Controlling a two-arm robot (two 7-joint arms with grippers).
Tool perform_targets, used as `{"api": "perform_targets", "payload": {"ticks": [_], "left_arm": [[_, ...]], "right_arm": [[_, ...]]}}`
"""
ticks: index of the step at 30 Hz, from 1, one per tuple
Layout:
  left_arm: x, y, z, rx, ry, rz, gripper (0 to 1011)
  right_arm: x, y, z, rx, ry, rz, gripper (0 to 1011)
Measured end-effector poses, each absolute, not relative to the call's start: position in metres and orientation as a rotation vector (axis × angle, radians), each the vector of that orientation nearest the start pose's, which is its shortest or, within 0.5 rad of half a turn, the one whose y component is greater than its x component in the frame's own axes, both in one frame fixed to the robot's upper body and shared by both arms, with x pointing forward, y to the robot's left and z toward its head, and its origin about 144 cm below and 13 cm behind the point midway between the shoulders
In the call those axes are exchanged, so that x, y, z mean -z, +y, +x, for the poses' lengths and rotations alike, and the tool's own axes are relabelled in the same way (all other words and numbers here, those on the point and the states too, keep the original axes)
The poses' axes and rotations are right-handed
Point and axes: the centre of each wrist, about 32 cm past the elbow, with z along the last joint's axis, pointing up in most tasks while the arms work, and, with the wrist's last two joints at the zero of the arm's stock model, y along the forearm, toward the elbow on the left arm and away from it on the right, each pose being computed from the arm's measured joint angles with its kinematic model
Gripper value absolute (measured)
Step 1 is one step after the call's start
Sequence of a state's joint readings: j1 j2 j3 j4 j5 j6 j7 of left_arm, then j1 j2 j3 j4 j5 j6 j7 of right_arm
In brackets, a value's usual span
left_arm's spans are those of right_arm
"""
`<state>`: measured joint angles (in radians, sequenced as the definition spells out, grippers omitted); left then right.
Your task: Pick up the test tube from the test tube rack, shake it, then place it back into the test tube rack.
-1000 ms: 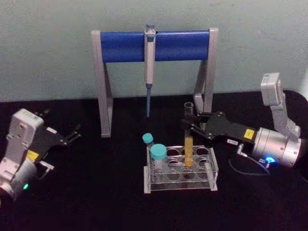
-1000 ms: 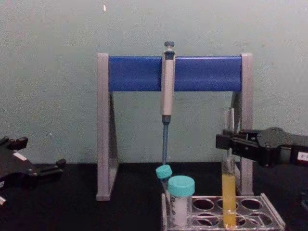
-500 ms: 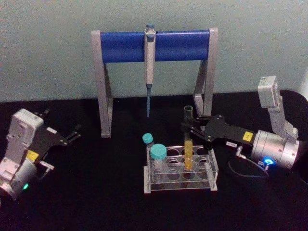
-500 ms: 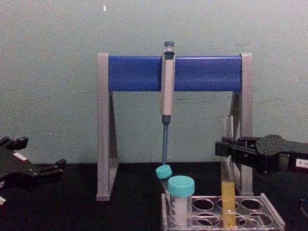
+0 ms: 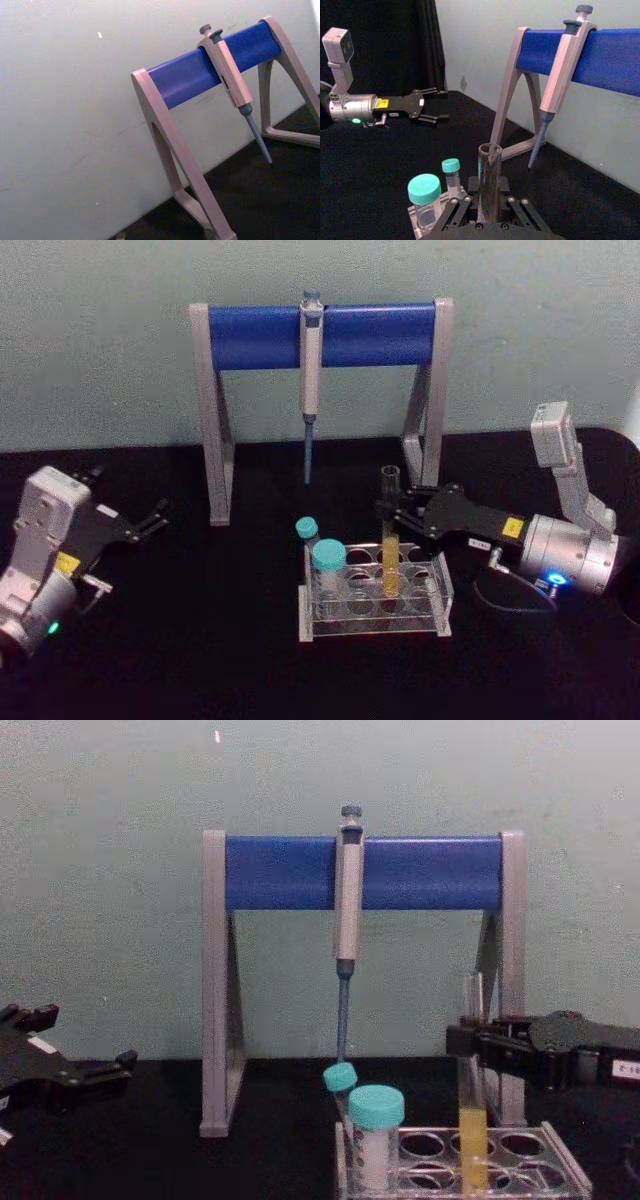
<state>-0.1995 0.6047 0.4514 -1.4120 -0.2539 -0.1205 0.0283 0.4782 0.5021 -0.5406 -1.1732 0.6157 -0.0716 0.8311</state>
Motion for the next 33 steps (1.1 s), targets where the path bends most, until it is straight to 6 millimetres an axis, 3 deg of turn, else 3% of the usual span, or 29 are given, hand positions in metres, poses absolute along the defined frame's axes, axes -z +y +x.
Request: {"api": "perform_targets", "payload": {"ticks": [33], "left_arm": [[-1.1398,0.3097,0.4886,-1.248,-0.285,0.304,1001]], "right_arm": [[-1.1657,-0.2954,0.564,0.506,0.05,-0.073,233]]}}
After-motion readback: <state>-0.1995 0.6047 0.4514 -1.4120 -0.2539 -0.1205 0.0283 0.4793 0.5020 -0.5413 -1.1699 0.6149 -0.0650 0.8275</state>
